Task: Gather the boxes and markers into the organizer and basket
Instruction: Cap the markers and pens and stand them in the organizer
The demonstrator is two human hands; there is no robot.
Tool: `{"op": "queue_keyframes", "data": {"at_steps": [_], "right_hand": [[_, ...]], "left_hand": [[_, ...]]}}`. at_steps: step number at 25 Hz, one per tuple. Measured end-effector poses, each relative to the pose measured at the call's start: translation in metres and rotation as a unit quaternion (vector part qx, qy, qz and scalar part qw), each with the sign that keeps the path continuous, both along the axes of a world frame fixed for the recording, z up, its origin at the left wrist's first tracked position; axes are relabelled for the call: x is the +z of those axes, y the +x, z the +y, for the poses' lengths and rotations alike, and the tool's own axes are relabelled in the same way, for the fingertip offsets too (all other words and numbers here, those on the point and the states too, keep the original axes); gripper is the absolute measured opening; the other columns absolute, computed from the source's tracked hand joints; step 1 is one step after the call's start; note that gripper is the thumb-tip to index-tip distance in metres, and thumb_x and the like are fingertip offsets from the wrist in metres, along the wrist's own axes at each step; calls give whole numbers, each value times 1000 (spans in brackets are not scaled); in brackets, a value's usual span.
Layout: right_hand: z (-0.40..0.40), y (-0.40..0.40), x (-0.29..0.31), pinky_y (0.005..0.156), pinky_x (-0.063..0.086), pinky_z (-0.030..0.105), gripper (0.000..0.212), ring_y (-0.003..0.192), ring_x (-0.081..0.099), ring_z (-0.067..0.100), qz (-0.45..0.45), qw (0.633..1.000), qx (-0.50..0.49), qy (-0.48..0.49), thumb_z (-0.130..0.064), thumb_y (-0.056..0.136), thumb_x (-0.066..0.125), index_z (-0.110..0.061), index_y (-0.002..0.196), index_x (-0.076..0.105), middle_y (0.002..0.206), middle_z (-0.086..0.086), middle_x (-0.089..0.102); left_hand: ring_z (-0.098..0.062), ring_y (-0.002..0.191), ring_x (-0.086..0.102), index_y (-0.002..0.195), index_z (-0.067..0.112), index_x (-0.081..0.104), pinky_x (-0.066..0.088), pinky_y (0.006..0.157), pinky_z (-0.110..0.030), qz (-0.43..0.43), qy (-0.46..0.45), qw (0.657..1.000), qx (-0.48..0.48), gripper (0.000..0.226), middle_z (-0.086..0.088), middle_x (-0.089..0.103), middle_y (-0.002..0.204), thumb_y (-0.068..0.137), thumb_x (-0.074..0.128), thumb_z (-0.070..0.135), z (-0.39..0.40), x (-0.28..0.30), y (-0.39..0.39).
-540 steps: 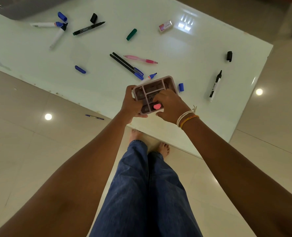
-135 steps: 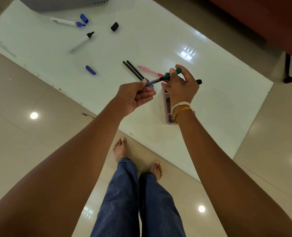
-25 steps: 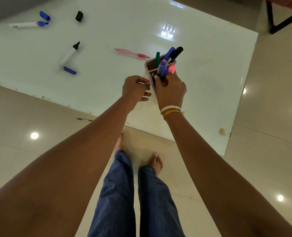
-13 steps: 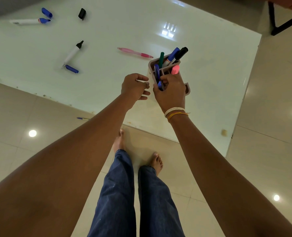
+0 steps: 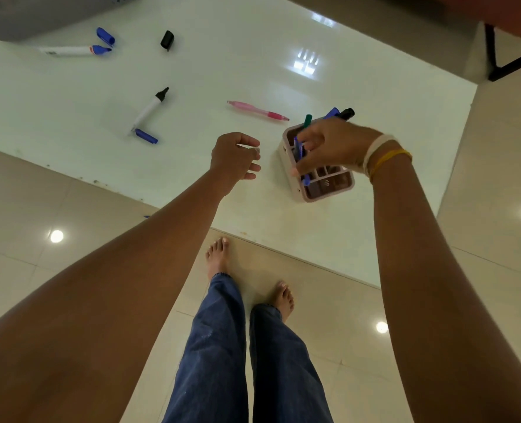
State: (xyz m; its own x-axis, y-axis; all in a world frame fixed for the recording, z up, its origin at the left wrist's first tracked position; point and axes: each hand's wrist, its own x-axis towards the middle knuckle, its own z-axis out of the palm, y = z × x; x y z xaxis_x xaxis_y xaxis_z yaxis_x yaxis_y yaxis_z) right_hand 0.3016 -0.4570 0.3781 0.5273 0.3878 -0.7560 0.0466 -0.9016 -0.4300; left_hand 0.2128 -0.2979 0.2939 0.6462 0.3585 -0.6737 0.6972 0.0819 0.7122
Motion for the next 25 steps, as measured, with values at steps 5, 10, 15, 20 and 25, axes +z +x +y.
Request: {"op": "queue_keyframes", "data": {"at_steps": [5,10,15,20,25], "right_hand": [[79,46,-54,86,50,21,29,104,63,18,-206,970,-112,59,-7,83,62,-12,111,66,118,6,63],[117,60,-116,94,51,38,36,112,58,31,-223,964,109,-94,-11,83,64,-8,119,59,120,13,60],[121,56,-114,87,55,39,32,98,65,30,-235,959,129,-95,-16,79,69,-10,110,64,109,10,65],[97,48,-60,55,54,16,21,67,68,16,-158,985,-43,52,-18,84,61,-9,98,74,87,8,73],[27,31,-1,56,50,17,29,60,56,7,-193,970,-118,85,-8,91,49,-12,108,72,84,-1,65]], "left_hand": [[-22,67,69,98,12,66,60,65,-32,12,13,1000,-5,14,-5,67,80,88,58,5,25,-6,11],[-22,70,70,98,13,67,61,66,-32,25,20,999,-9,13,-5,68,82,89,59,8,46,-16,19],[-23,73,71,98,14,66,60,67,-32,36,29,999,-19,12,-8,70,88,90,59,9,53,-18,24],[-22,74,71,99,14,66,60,66,-30,25,29,999,-32,10,-6,70,88,93,58,14,35,-7,25],[-27,83,69,100,11,57,59,74,-37,44,-16,997,-64,17,-10,67,95,96,54,26,-9,9,16]]}}
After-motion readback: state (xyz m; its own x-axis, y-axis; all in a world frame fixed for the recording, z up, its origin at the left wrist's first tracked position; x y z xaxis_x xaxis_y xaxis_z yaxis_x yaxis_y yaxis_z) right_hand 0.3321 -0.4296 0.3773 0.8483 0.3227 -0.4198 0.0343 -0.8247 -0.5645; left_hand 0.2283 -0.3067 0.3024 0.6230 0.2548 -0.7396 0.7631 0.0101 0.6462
